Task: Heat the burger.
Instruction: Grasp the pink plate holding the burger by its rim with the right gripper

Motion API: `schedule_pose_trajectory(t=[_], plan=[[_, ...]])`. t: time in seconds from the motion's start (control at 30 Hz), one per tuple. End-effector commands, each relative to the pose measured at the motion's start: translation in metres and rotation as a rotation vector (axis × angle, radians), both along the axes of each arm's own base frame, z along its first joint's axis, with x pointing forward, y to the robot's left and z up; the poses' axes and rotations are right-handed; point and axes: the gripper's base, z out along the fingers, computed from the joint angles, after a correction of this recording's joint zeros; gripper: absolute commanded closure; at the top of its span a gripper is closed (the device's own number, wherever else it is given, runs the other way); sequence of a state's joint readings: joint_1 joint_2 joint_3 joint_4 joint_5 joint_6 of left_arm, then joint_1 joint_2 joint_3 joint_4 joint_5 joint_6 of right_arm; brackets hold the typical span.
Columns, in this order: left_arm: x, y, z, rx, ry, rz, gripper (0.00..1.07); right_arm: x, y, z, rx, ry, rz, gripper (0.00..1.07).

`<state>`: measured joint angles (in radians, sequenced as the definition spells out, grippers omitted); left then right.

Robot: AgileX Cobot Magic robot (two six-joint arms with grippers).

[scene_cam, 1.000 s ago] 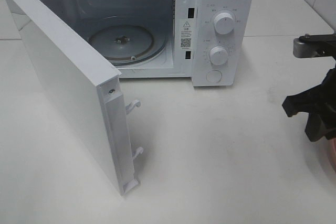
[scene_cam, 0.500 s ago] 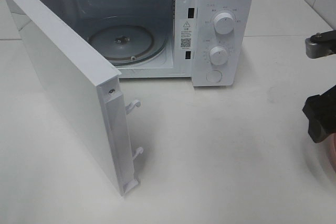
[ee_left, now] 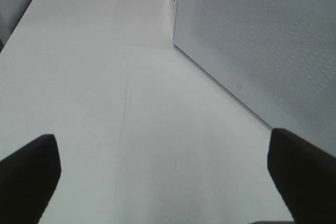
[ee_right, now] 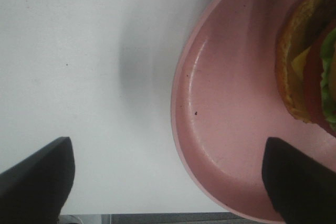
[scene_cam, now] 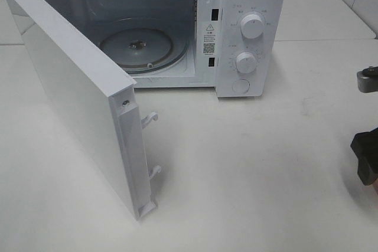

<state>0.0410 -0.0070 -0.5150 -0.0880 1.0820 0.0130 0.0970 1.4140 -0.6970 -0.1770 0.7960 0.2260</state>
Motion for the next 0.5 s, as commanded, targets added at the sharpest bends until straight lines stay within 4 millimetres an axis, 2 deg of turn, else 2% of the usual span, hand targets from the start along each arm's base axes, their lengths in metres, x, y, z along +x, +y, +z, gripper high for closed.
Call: schedule_pose_trajectory(t=[0.03, 0.17, 0.3, 0.5], plan=[[-0.002, -0.001, 0.001, -0.005, -0.025, 0.001, 0.06, 0.0, -0.005, -0.008, 0.002, 0.009, -0.009, 0.16], [-0.002, -0.001, 0.001, -0.005, -0.025, 0.001, 0.06, 0.002, -0.009, -0.018, 0.002, 0.035, -0.006, 0.17], [-0.002, -0.001, 0.001, -0.005, -0.025, 0.001, 0.06, 0.005, -0.009, -0.023, 0.004, 0.038, 0.0, 0.18], [-0.002, -0.001, 0.001, -0.005, -0.025, 0.001, 0.06, 0.011, -0.005, -0.04, 0.04, 0.081, 0.026, 0.2]])
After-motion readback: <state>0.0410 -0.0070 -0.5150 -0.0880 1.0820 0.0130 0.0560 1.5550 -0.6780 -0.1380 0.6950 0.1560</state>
